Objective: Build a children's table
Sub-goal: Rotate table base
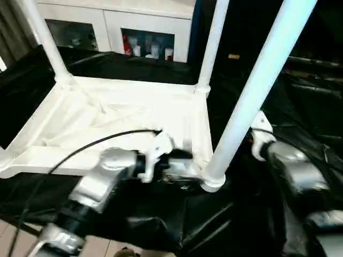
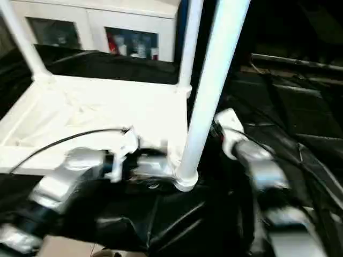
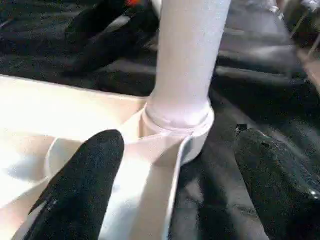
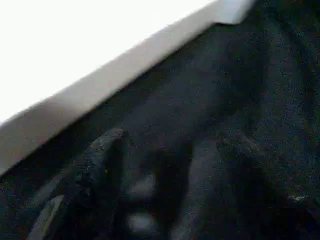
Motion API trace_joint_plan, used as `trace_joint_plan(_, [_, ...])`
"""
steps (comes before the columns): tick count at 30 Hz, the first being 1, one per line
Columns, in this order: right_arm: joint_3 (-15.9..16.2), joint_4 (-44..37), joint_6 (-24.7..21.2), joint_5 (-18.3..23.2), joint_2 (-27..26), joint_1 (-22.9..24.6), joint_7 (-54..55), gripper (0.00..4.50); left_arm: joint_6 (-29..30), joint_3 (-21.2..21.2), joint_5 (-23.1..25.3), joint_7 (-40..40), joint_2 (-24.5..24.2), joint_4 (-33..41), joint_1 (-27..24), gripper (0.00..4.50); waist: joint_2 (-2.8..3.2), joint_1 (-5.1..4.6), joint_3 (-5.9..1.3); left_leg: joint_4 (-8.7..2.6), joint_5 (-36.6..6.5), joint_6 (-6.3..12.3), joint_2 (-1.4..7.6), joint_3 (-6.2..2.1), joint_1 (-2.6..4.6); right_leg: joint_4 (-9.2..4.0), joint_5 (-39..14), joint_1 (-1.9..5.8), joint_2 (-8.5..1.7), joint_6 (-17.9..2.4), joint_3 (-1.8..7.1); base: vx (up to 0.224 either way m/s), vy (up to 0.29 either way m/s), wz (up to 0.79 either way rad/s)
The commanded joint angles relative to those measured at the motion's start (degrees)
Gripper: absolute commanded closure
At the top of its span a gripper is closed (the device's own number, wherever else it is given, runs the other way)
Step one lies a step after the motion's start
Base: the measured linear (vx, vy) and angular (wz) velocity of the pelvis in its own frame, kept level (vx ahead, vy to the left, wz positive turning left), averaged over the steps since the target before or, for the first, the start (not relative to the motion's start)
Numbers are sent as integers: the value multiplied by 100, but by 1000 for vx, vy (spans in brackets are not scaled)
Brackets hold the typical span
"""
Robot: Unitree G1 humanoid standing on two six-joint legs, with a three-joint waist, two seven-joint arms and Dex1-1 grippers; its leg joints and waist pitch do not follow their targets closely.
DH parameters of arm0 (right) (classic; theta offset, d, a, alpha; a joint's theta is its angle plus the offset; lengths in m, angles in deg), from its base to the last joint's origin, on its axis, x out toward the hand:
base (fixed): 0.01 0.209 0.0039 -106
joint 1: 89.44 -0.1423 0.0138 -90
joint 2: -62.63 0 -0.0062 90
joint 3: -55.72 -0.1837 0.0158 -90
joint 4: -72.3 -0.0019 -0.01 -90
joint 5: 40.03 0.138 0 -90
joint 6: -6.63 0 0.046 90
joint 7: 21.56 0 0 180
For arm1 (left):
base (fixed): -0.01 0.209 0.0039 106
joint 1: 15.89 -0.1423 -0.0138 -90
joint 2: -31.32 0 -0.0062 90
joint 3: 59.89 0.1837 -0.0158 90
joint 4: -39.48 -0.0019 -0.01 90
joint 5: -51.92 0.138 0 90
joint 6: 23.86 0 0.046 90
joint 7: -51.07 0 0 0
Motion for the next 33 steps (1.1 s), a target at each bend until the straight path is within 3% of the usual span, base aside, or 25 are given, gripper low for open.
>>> trace_joint_plan(1, [193, -965, -299, 345, 417, 332, -873, 134, -161, 154, 288, 68, -52, -319, 130, 86, -13, 32, -427, -376, -1294, 280, 95, 21, 57, -392, -1218, 353, -248, -1121, 198, 0, 0, 0])
trace_joint_plan(3, [243, -1407, -434, 409, 816, 610, -1318, 134, -139, 224, 352, -16, -88, -532, 256, 89, -44, 62, -424, -391, -1325, 291, 77, 15, 35, -432, -1471, 370, -253, -979, 196, 0, 0, 0])
trace_joint_plan(5, [225, -1593, -541, 505, 992, 730, -1560, 134, -165, 285, 433, -28, -101, -655, 338, 102, -59, 74, -428, -389, -1317, 268, 84, 2, 27, -435, -1642, 357, -295, -991, 197, 0, 0, 0])
trace_joint_plan(6, [209, -1683, -605, 534, 1042, 777, -1638, 134, -179, 301, 460, -30, -104, -690, 362, 129, -70, 76, -412, -389, -1351, 257, 73, -6, 11, -458, -1912, 350, -296, -928, 191, 0, 0, 0])
trace_joint_plan(8, [205, -1822, -687, 620, 1119, 848, -1779, 134, -174, 316, 483, -35, -89, -754, 402, 128, -72, 65, -425, -392, -1292, 232, 70, -23, -19, -449, -1977, 367, -301, -896, 178, 0, 0, 0])
trace_joint_plan(10, [222, -2275, -885, 817, 1262, 1074, -2037, 134, -309, 371, 622, -70, -20, -1048, 532, 169, -61, 85, -423, -371, -1328, 268, 75, -5, 33, -491, -2008, 323, -294, -875, 198, 0, 0, 0])
trace_joint_plan(12, [225, -2358, -925, 851, 1285, 1110, -2048, 134, -355, 378, 646, -80, -9, -1102, 550, 176, -76, 92, -437, -378, -1216, 285, 74, -23, -2, -451, -1783, 355, -296, -925, 191, 0, 0, 0])
trace_joint_plan(15, [192, -2670, -1396, 1195, 1212, 1179, -2093, 101, -496, 359, 662, -142, 77, -1462, 706, 203, -19, 95, -430, -377, -1306, 270, 64, -18, 28, -482, -1894, 335, -281, -956, 181, 0, 0, 0])
trace_joint_plan(18, [246, -2860, -1513, 1276, 1223, 1263, -2216, 63, -558, 407, 699, -239, 75, -1638, 786, 223, -17, 111, -423, -392, -1487, 203, 75, -30, 30, -501, -2120, 331, -295, -905, 178, 0, 0, 0])
trace_joint_plan(19, [237, -2928, -1548, 1304, 1225, 1298, -2227, 63, -563, 410, 708, -279, 77, -1698, 811, 223, 36, 123, -420, -399, -1557, 173, 79, -42, 42, -507, -2246, 323, -310, -891, 174, 0, 0, 0])
trace_joint_plan(24, [170, -3045, -1590, 1355, 1224, 1371, -2189, 23, -726, 508, 861, -413, 54, -2000, 944, 264, 0, 131, -437, -399, -1526, 138, 62, -51, 27, -542, -2445, 336, -313, -728, 169, 0, 0, 0])
trace_joint_plan(25, [173, -3055, -1606, 1362, 1227, 1368, -2173, 19, -763, 501, 878, -421, 62, -2064, 971, 275, 28, 136, -434, -399, -1511, 144, 60, -53, 28, -548, -2471, 330, -314, -718, 169, 0, 0, 0])
trace_joint_plan(33, [236, -3151, -1708, 1353, 1140, 1324, -2054, 0, -860, 552, 1004, -525, 121, -2424, 1180, 344, 39, 141, -435, -400, -1604, 131, 50, -61, 29, -592, -2838, 316, -319, -590, 152, 0, 0, 0])
